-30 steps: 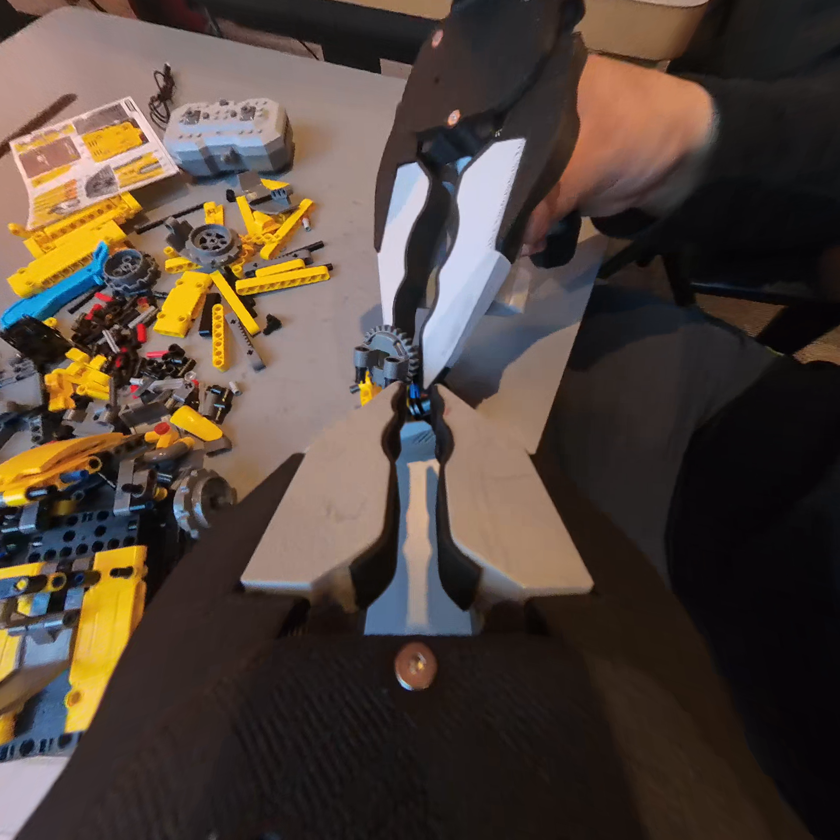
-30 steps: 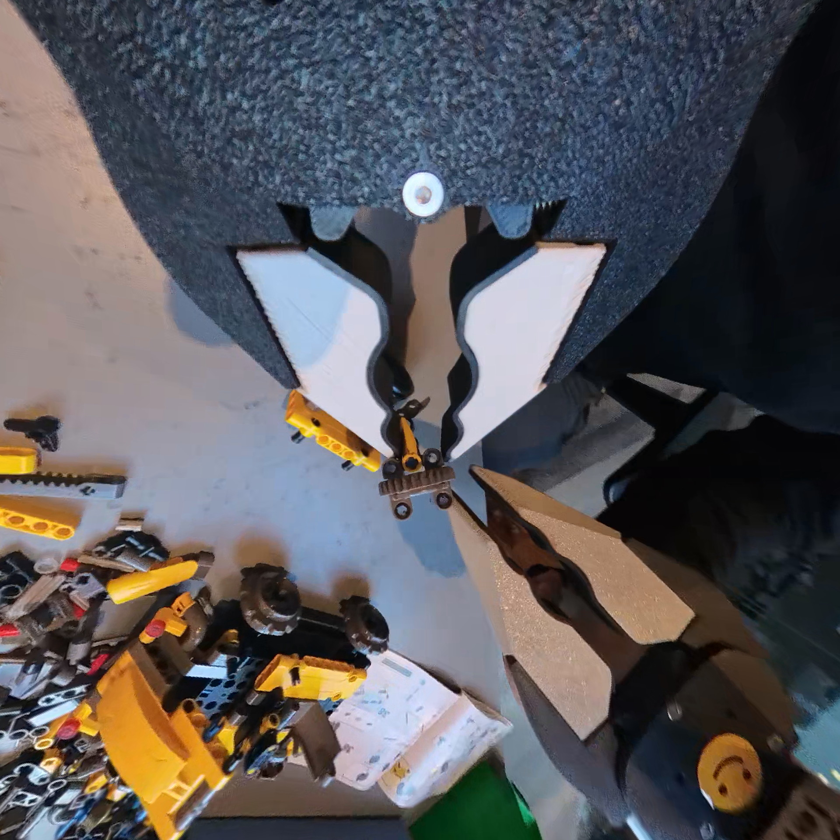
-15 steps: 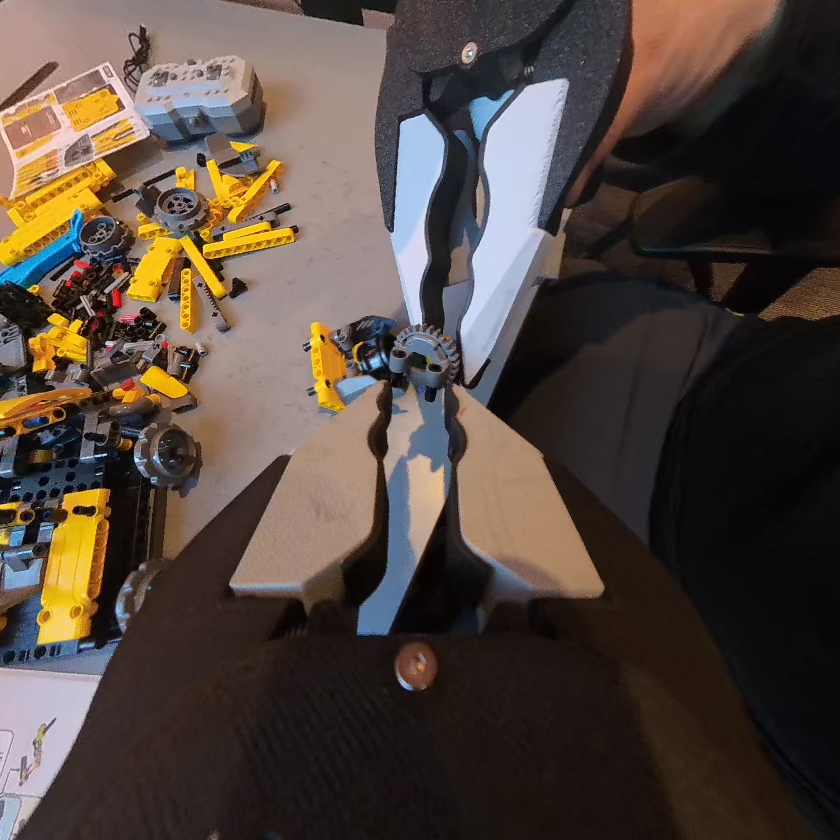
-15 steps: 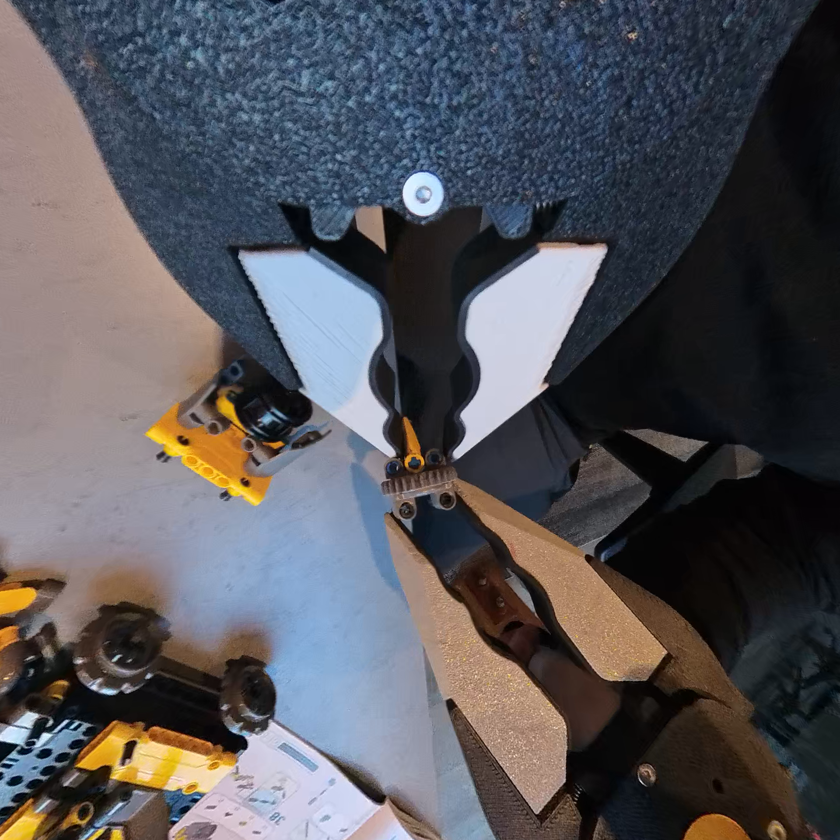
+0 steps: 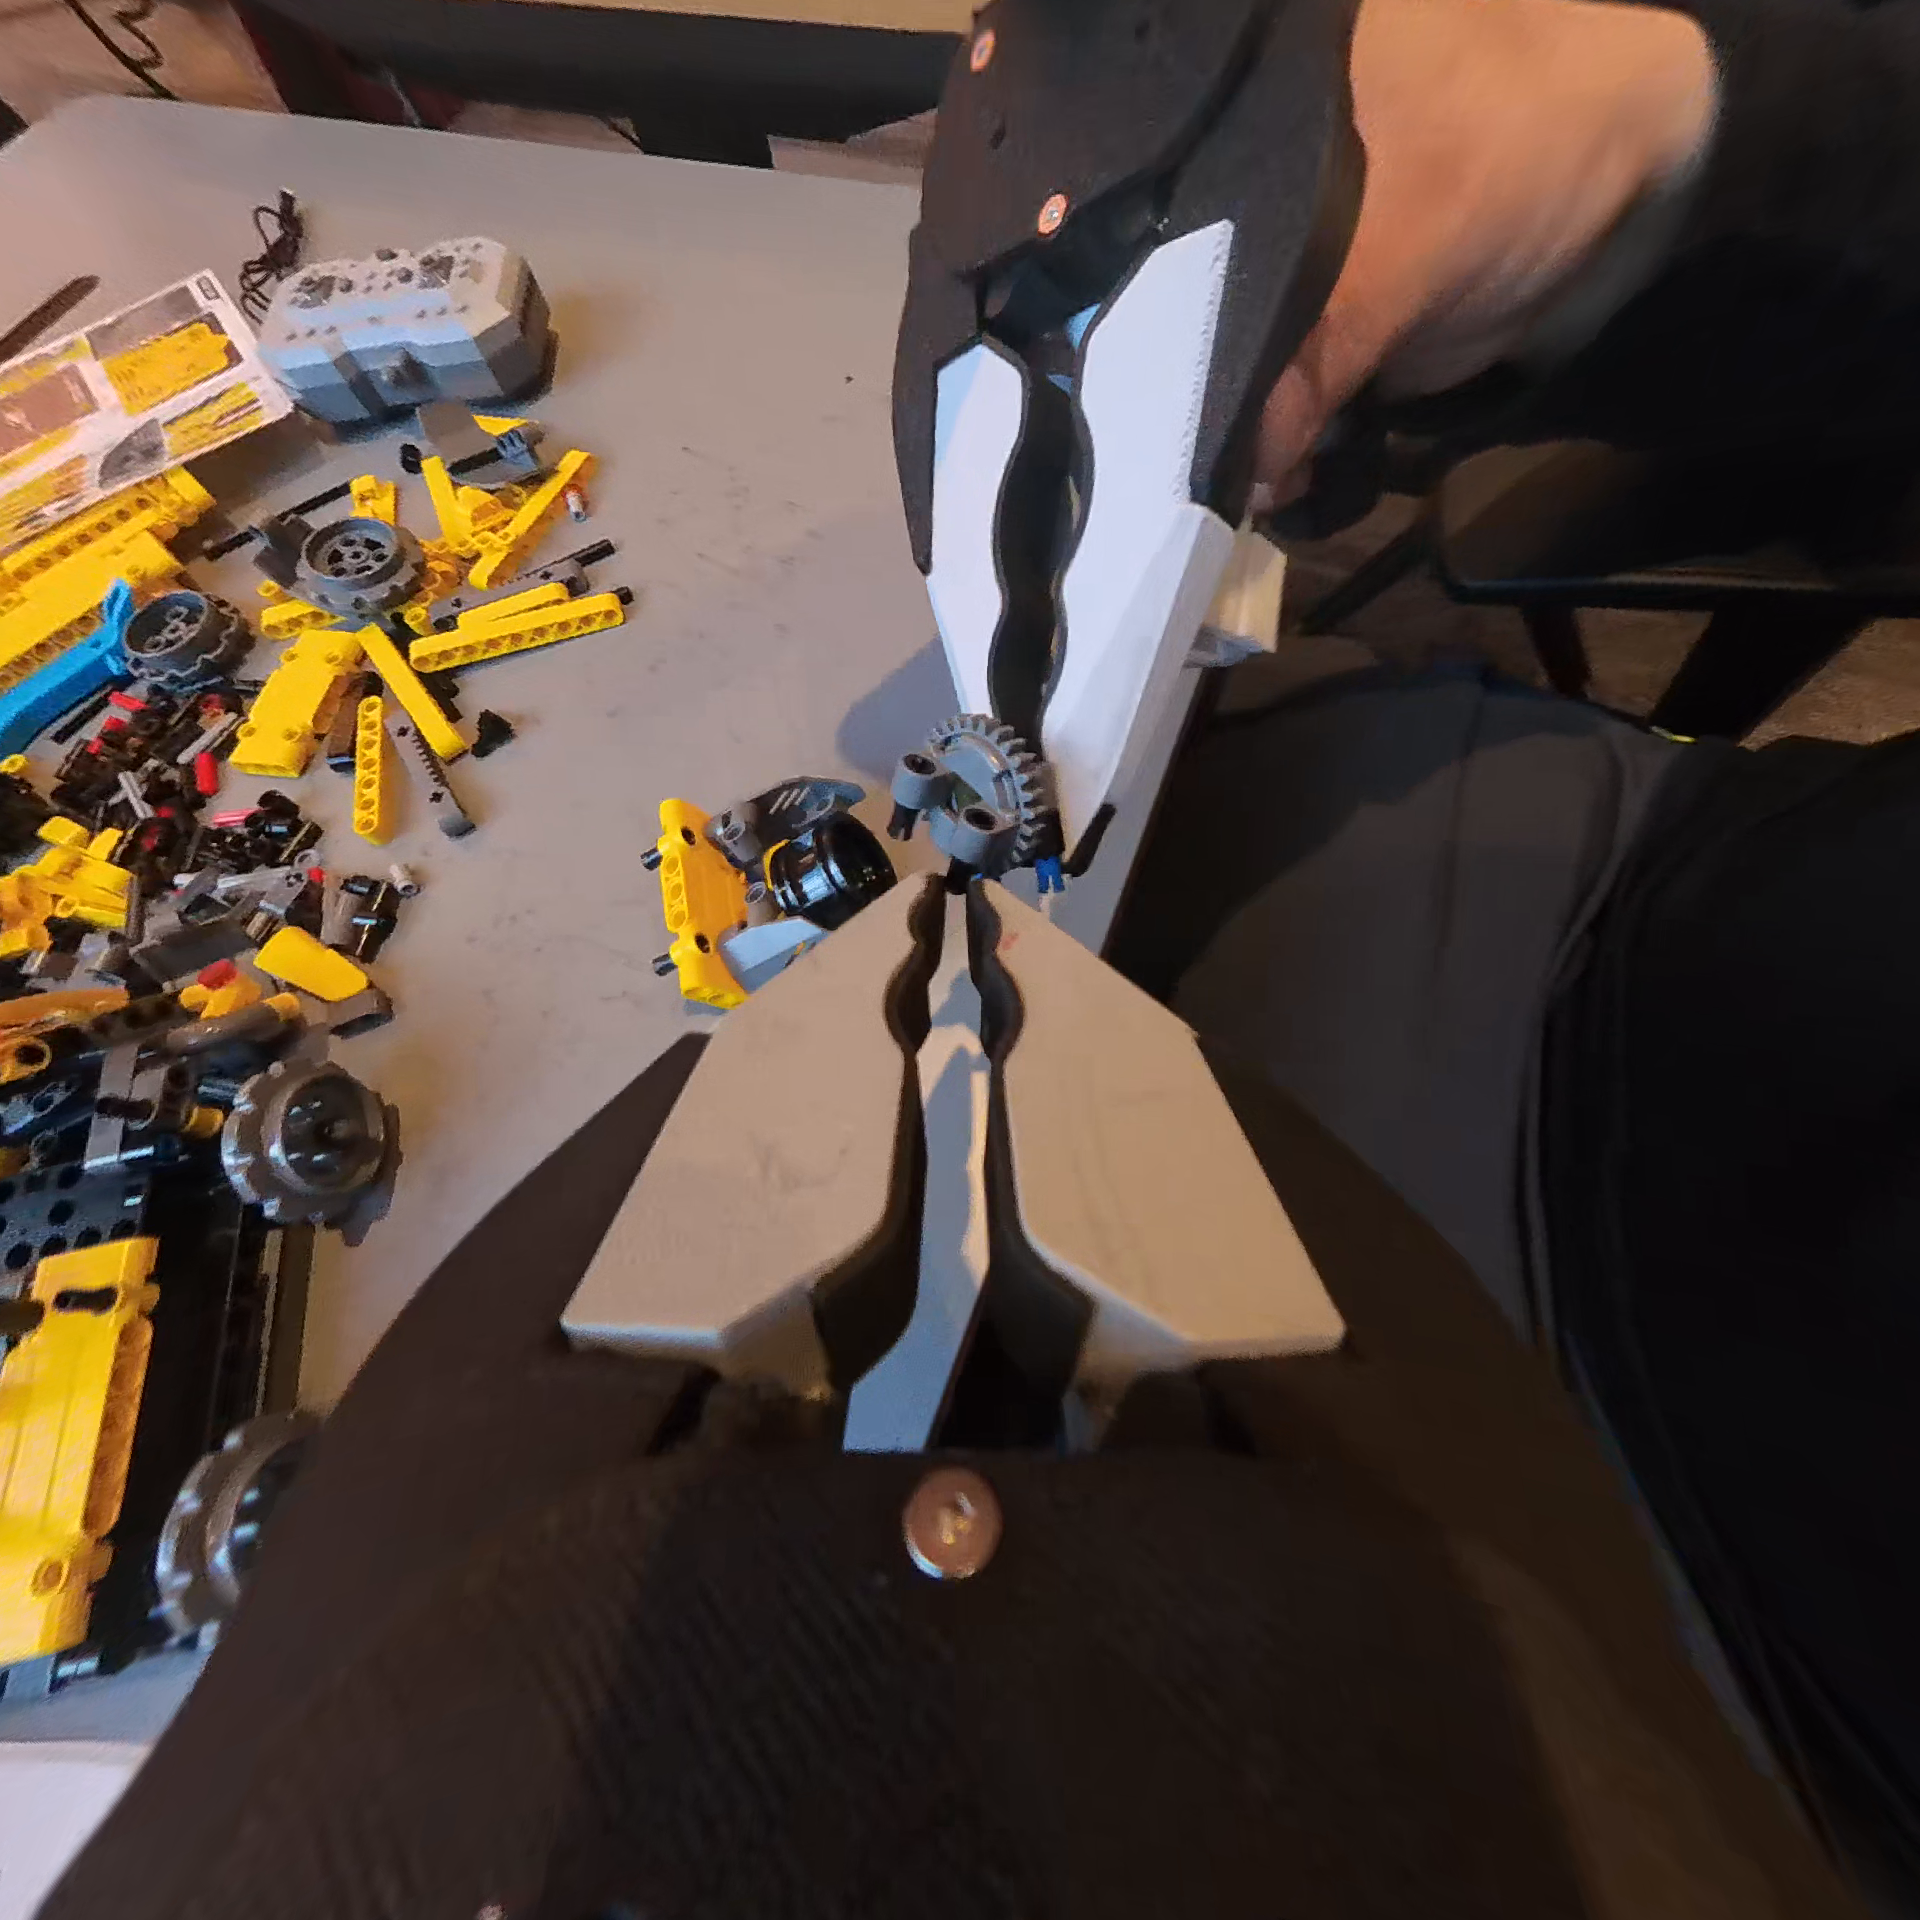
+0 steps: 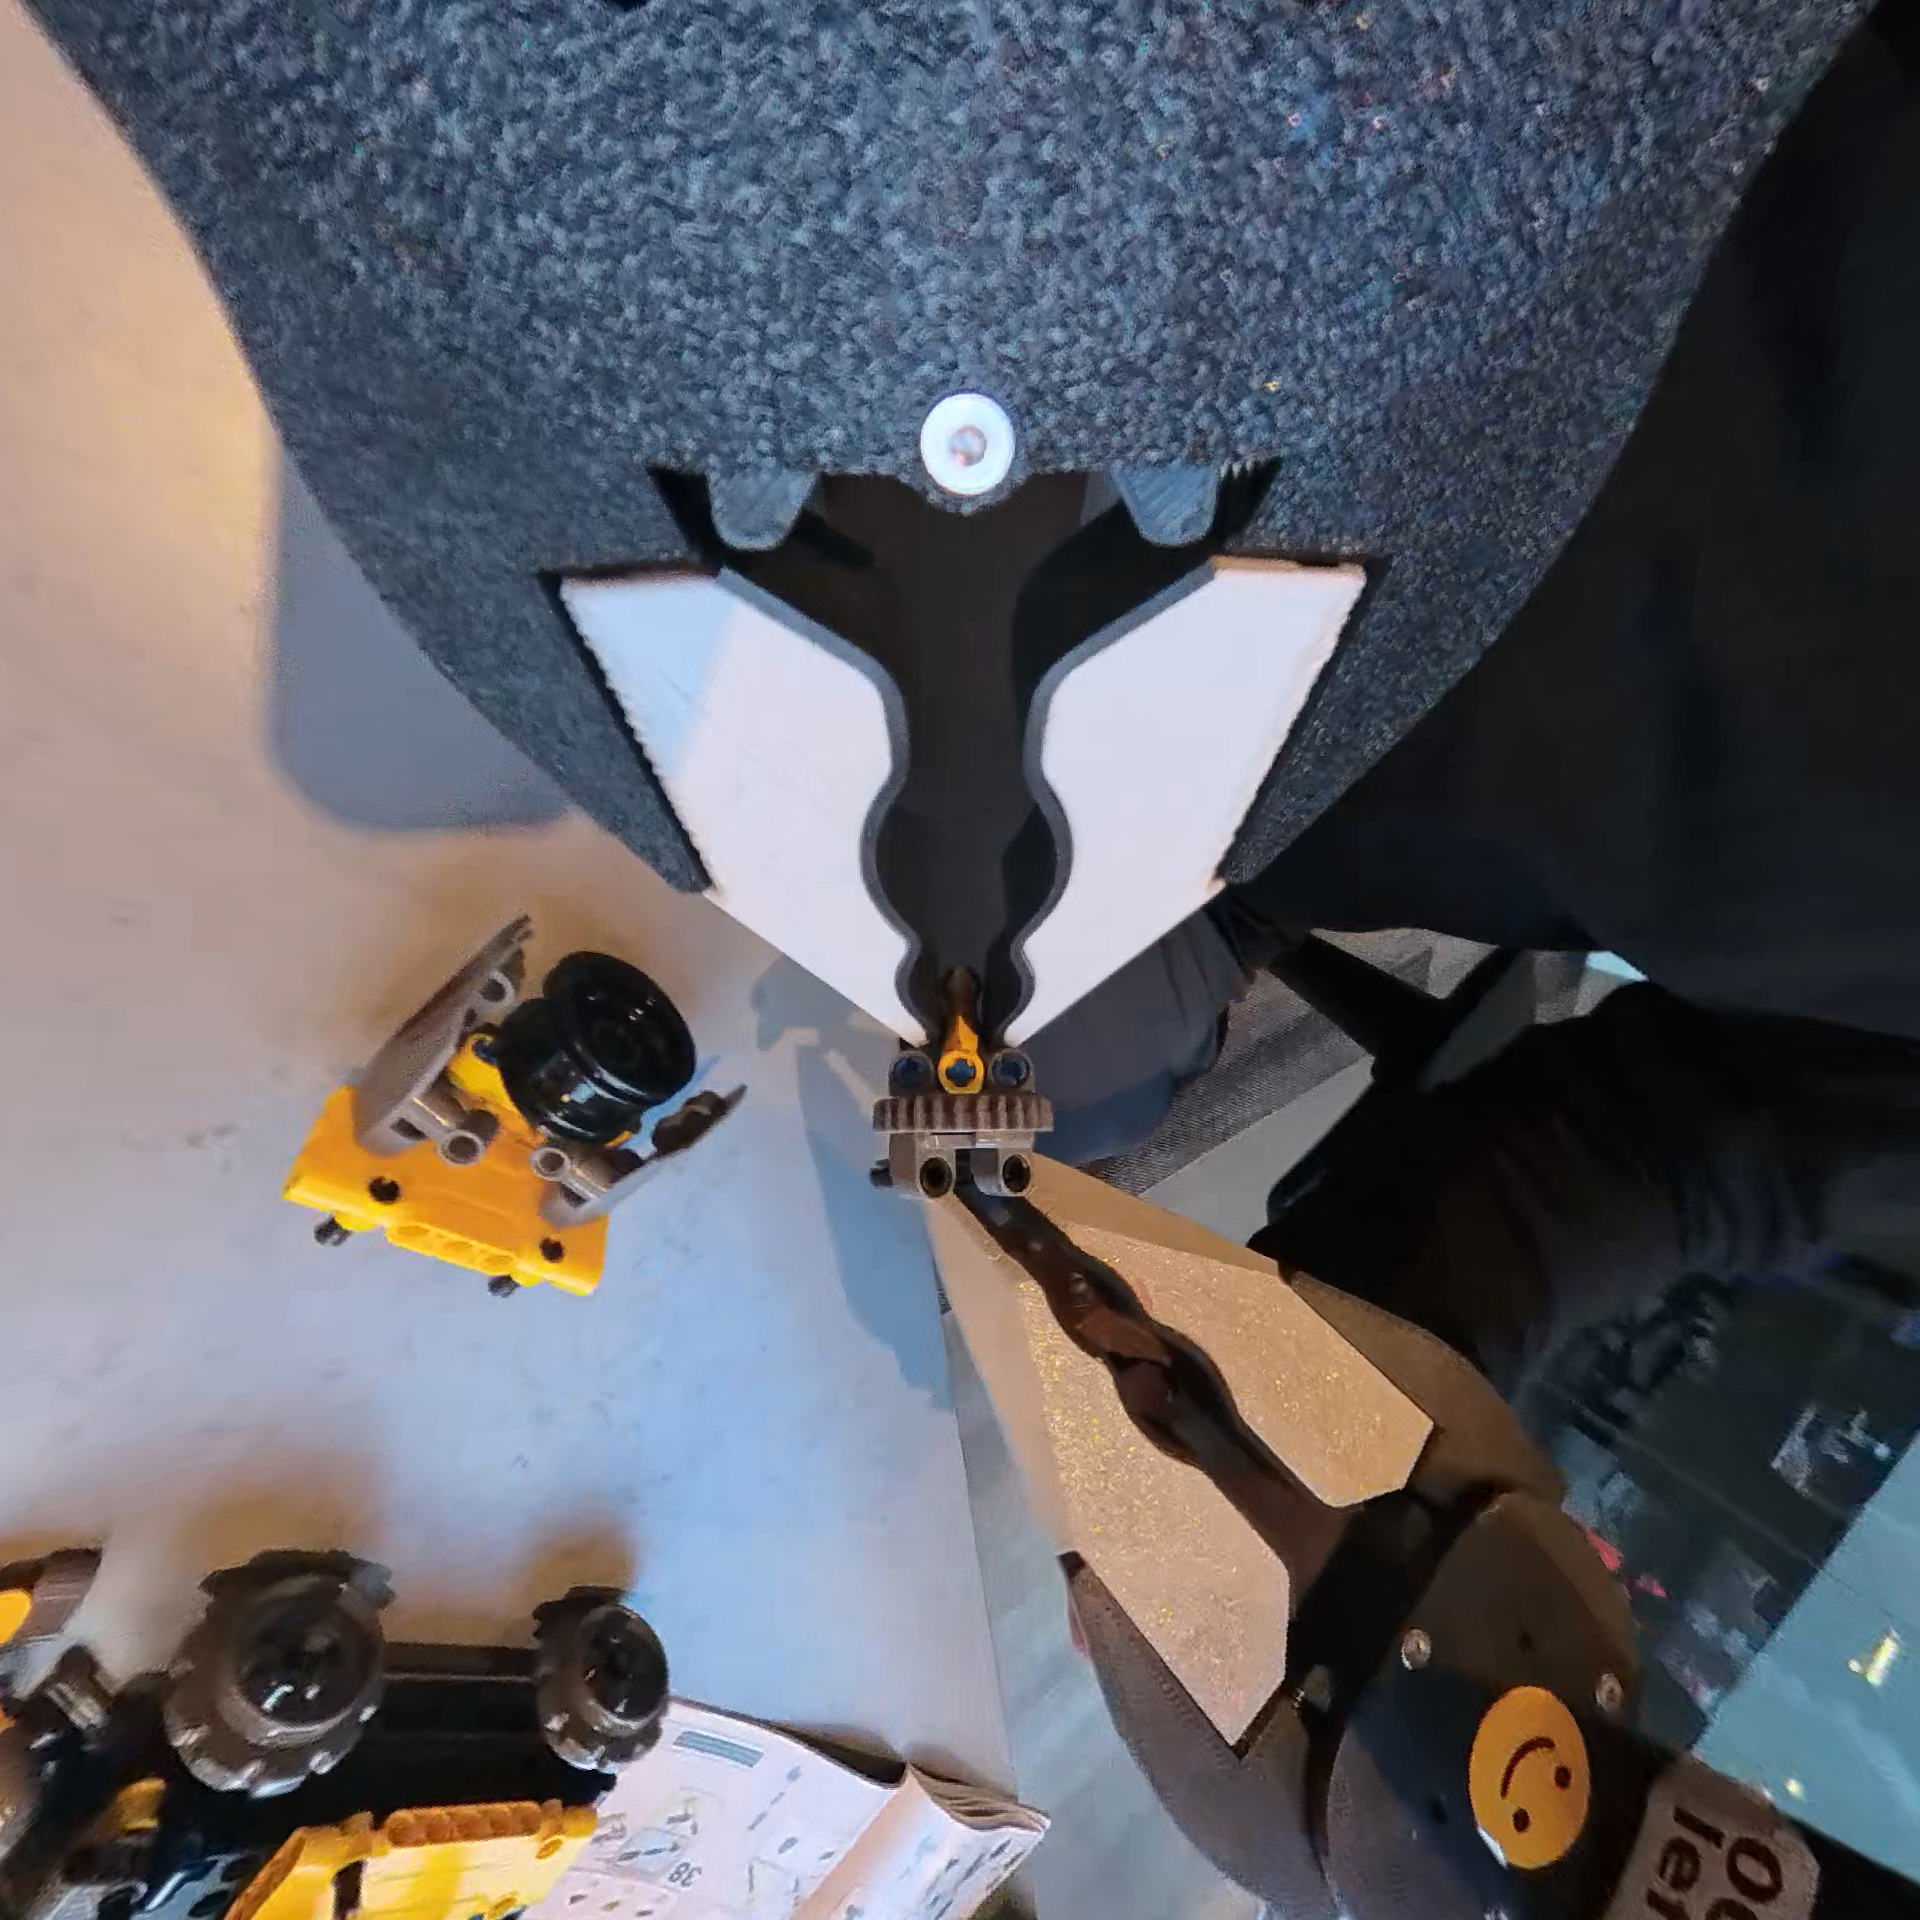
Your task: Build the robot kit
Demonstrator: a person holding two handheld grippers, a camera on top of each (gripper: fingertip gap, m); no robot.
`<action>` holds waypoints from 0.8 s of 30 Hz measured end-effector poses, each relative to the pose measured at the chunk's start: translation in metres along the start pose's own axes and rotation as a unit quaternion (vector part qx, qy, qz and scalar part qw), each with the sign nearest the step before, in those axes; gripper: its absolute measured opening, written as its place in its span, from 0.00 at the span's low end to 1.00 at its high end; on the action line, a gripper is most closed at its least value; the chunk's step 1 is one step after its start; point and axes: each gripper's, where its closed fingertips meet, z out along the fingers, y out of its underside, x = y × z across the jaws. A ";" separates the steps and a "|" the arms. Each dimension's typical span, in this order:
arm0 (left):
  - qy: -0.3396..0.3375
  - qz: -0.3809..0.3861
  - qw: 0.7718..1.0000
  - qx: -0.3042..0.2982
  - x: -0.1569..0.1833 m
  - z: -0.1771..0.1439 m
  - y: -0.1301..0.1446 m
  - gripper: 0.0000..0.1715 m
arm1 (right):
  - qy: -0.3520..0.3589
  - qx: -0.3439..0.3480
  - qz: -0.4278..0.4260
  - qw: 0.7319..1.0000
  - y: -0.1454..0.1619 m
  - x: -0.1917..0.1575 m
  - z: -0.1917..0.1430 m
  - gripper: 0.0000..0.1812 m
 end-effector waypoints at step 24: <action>0.111 0.042 0.993 0.010 -0.003 0.018 0.015 0.01 | -0.028 -0.010 -0.003 1.000 0.011 0.008 0.001 0.08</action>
